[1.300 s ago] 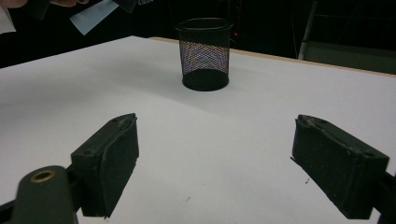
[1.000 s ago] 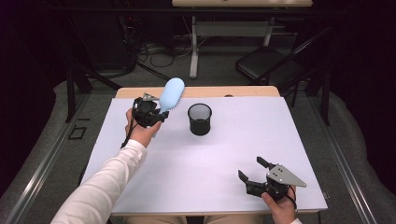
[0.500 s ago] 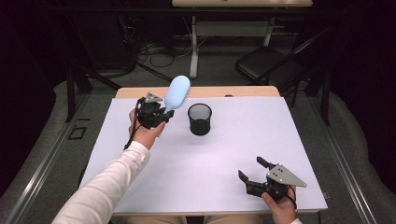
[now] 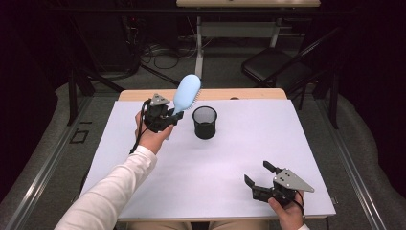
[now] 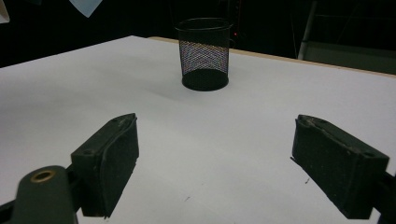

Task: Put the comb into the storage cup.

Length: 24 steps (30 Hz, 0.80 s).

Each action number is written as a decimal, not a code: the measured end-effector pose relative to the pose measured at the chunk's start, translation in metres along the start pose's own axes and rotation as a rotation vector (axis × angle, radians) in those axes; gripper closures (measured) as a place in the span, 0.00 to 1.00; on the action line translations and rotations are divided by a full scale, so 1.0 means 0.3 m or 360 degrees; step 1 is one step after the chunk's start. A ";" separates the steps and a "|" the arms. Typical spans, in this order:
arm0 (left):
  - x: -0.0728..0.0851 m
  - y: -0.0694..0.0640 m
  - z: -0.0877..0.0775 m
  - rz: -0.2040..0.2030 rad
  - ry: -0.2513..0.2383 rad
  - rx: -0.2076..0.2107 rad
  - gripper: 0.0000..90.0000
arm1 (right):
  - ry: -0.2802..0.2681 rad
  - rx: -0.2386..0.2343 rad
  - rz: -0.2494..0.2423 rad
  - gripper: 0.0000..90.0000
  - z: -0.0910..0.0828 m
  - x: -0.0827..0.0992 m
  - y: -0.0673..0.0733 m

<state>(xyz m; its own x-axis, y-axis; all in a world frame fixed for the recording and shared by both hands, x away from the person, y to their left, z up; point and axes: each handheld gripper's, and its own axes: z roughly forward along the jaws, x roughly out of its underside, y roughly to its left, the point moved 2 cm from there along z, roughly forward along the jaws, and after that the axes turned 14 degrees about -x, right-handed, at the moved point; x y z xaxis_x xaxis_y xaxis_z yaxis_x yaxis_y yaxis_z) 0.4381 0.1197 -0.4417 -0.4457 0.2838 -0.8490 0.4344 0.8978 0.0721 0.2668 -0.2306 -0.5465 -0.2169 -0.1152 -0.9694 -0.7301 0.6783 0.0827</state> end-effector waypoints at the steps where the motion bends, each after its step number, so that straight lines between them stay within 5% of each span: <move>1: -0.001 -0.004 -0.002 -0.0001 -0.0007 0.0005 0.77 | -0.0001 0.0001 0.0000 0.16 0.000 0.000 0.000; 24: -0.017 -0.089 -0.013 0.0027 -0.0089 0.0114 0.77 | 0.0002 -0.0003 -0.0002 0.16 0.001 0.000 0.001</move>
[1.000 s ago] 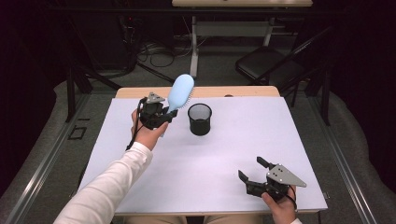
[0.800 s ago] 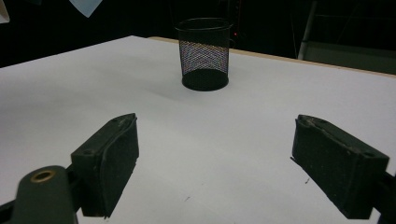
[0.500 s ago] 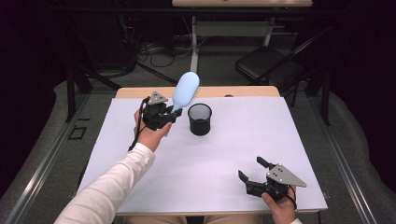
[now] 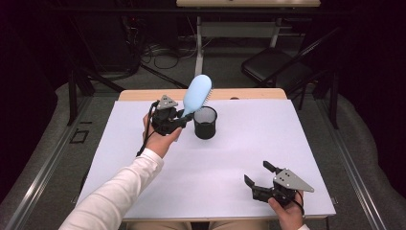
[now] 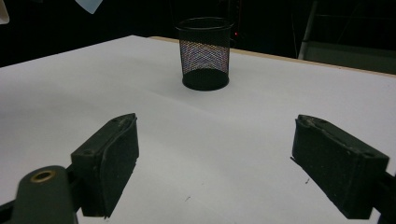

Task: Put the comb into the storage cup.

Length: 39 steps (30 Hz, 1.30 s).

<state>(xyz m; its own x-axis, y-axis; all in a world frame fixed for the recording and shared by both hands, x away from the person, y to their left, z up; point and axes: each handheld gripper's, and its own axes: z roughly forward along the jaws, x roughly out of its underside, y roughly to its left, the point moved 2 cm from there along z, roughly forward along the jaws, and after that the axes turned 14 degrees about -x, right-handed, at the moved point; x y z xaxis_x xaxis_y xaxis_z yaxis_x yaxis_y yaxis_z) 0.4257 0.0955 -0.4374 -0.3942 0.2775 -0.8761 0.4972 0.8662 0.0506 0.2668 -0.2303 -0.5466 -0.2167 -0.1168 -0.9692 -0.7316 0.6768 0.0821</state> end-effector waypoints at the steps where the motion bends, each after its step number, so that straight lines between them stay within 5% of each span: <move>1: 0.000 -0.003 0.001 -0.0008 -0.0002 0.0002 0.77 | 0.0001 0.0000 0.0000 0.16 0.000 0.000 0.000; 19: 0.000 -0.011 0.002 -0.0025 -0.0021 0.0028 0.77 | 0.0035 0.0007 0.0015 0.16 0.006 -0.002 -0.007; 31: -0.003 -0.013 -0.001 -0.0034 -0.0036 0.0042 0.77 | 0.0061 0.0036 0.0108 0.16 0.013 -0.040 -0.030; 39: -0.002 -0.015 -0.001 -0.0037 -0.0037 0.0051 0.77 | 0.0141 -0.0032 0.0124 0.16 0.046 -0.081 -0.035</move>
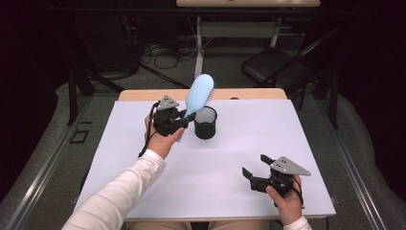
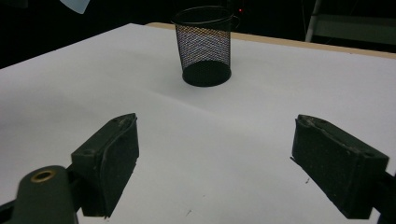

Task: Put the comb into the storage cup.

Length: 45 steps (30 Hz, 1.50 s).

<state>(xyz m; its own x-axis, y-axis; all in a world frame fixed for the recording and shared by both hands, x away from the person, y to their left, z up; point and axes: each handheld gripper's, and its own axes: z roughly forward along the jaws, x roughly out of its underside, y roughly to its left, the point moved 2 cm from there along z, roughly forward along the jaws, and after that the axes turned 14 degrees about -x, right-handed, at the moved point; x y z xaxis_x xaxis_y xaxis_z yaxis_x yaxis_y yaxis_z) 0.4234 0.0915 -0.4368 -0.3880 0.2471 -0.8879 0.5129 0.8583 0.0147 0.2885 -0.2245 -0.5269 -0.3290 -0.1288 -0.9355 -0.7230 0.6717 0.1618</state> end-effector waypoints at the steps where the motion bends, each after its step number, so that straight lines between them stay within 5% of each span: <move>1: 0.000 0.001 0.000 0.0000 -0.0002 0.0001 0.77 | 0.0010 -0.0007 -0.0008 0.16 0.006 -0.006 -0.002; 23: -0.002 0.003 0.002 -0.0011 -0.0011 -0.0001 0.77 | 0.0096 -0.0166 0.0159 0.16 0.085 -0.120 -0.041; 45: 0.000 0.005 0.002 -0.0014 -0.0011 -0.0001 0.77 | 0.0129 -0.0168 0.0309 0.16 0.136 -0.216 -0.145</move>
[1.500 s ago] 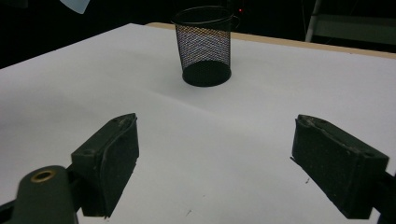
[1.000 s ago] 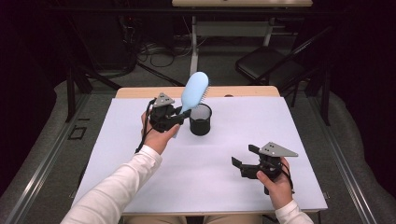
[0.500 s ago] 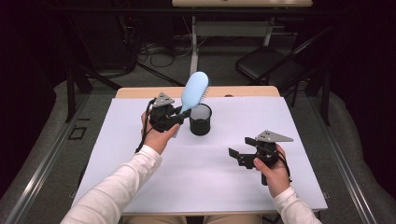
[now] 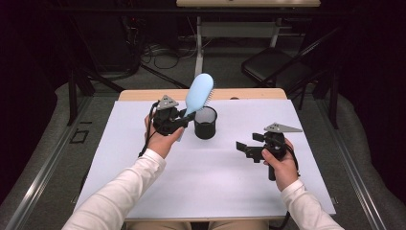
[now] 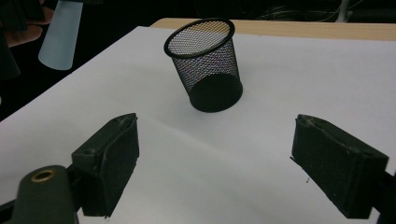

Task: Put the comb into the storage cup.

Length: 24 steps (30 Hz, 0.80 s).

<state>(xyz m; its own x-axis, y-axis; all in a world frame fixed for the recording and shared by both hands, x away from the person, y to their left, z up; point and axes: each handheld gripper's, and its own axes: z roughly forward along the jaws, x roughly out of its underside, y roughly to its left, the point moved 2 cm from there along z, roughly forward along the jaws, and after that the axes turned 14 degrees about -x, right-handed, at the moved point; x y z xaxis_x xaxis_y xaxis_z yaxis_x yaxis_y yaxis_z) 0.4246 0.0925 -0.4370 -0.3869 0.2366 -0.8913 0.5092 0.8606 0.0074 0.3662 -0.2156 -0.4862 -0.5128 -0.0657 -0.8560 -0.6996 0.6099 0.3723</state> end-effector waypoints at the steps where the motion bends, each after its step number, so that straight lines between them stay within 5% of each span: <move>1: 0.000 0.000 0.000 0.0001 -0.0001 -0.0001 0.77 | -0.0006 -0.0001 0.0006 0.16 0.000 -0.006 -0.005; 24: 0.001 -0.009 -0.008 -0.0003 -0.0003 -0.0005 0.77 | 0.0002 -0.0021 0.0173 0.16 0.024 -0.124 -0.028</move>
<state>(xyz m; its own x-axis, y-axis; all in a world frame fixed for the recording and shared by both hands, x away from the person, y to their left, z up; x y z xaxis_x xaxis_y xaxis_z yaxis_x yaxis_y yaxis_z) 0.4214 0.0913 -0.4362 -0.3866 0.2344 -0.8920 0.5061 0.8624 0.0073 0.3947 -0.2126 -0.4599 -0.5868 -0.0009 -0.8098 -0.6463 0.6030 0.4676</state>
